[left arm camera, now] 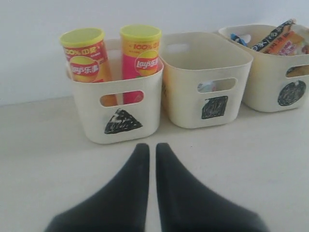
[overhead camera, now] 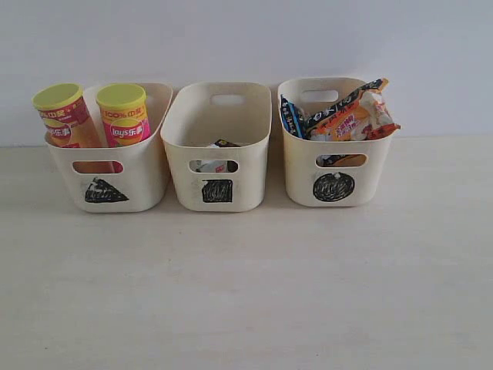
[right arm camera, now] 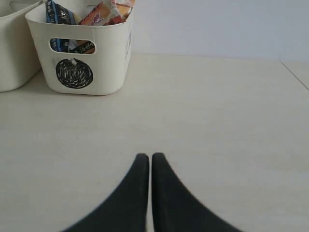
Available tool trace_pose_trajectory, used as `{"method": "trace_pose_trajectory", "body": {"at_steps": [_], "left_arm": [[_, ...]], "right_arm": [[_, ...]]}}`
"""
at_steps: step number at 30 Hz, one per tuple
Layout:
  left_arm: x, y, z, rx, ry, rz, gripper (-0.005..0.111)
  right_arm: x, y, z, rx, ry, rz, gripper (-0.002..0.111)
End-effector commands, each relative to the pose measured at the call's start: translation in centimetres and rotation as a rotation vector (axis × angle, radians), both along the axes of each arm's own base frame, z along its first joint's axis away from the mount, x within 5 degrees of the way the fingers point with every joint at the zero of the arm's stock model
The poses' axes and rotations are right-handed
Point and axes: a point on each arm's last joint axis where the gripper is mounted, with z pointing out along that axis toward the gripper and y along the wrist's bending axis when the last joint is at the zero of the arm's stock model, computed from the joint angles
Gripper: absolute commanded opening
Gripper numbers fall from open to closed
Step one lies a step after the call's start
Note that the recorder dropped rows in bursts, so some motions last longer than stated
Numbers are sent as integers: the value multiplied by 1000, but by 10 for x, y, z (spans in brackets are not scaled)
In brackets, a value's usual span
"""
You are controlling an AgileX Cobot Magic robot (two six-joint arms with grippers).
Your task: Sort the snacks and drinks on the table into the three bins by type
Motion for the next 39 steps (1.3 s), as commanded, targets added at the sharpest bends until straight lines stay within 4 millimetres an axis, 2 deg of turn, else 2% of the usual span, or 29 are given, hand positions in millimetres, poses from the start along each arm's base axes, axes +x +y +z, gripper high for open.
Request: {"method": "trace_pose_trajectory", "body": {"at_steps": [1,9,13,18,31,39], "left_arm": [[-6,5,-10,3,-53,39,4],[-18,15,-23,-59,-133,155,4],[-22,18,-21,-96,-171,193,4],[-30,19,-26,-110,-145,204,4],[-32,18,-41,-73,20,197,4],[-32,18,-41,-42,14,191,4]], "right_arm": [[0,0,-1,-7,-7,-3,0],[0,0,-1,-7,-7,-3,0],[0,0,-1,-7,-7,-3,0],[0,0,-1,-7,-7,-3,0],[0,0,-1,-7,-7,-3,0],[0,0,-1,-7,-7,-3,0]]}}
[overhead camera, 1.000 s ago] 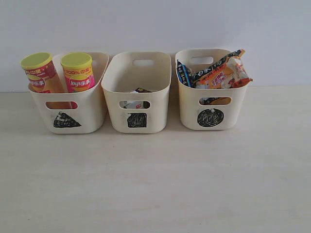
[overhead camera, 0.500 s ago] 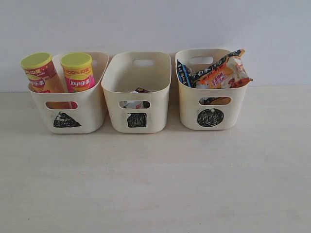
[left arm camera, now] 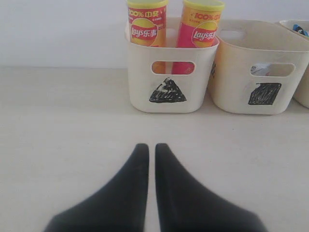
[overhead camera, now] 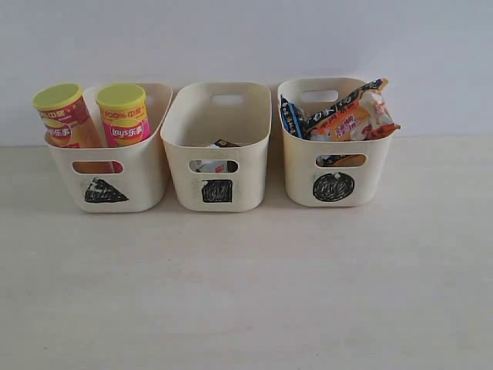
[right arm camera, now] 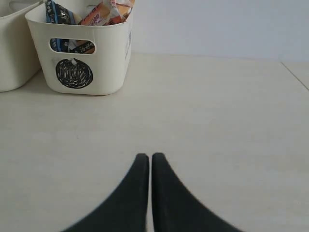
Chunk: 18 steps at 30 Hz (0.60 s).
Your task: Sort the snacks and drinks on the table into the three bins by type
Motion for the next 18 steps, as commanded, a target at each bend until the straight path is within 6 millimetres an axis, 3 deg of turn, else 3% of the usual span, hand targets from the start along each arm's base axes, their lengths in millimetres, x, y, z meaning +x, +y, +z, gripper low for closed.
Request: {"method": "trace_pose_trajectory", "body": {"at_steps": [1,18], "left_arm": [[0,0,-1,24,-2,-2,4],[0,0,-1,24,-2,-2,4]], "right_arm": [[0,0,-1,-7,-7,-3,0],[0,0,-1,-7,-7,-3,0]]}}
